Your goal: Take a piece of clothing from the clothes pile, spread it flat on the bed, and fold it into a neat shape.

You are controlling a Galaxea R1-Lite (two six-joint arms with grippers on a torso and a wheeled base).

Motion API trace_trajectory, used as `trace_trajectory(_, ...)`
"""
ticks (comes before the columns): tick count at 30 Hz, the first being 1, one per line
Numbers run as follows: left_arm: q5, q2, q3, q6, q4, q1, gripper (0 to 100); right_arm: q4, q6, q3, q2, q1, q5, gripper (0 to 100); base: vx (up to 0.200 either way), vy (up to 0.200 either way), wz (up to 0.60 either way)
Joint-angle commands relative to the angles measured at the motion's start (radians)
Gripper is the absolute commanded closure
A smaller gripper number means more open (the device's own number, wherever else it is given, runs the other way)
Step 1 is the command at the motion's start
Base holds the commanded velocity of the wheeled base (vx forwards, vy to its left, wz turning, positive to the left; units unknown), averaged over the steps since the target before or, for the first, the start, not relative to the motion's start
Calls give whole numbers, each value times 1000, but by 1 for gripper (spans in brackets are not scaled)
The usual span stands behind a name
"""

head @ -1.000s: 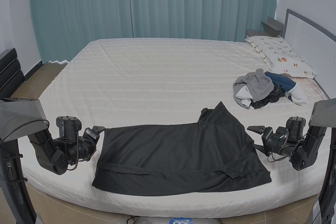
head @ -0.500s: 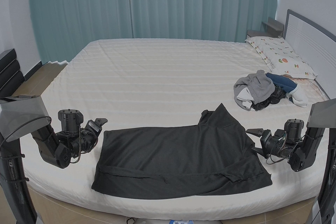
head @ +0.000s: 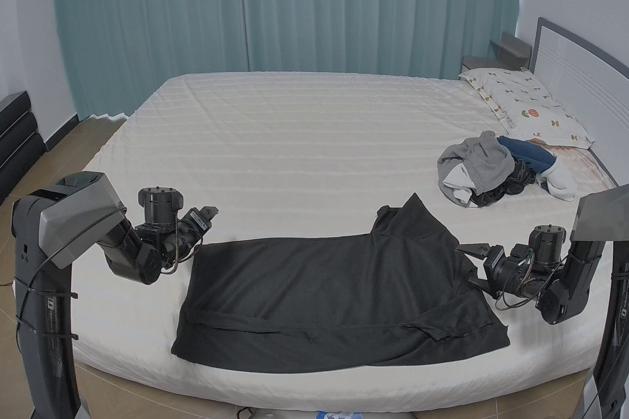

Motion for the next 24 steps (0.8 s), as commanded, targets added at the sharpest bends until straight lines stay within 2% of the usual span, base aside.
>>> trace_trajectory(1, 26, 131, -203, 36, 190, 20, 0, -21, -3, 11, 18, 11, -3, 0, 0, 0, 0)
trace_trajectory(5, 3, 135, -197, 63, 208, 36, 0, -21, -4, 11, 18, 11, -1, 0, 0, 0, 0)
trace_trajectory(21, -27, 109, -146, 63, 179, 20, 0, -21, -4, 11, 20, 9, -1, 0, 0, 0, 0)
trace_trajectory(22, -36, 105, -138, 63, 170, 17, 100, -21, -6, 11, 18, 11, -1, 0, 0, 0, 0)
trace_trajectory(24, -56, 100, -126, 63, 161, 16, 100, -21, -6, 11, 18, 9, -1, 0, 0, 0, 0)
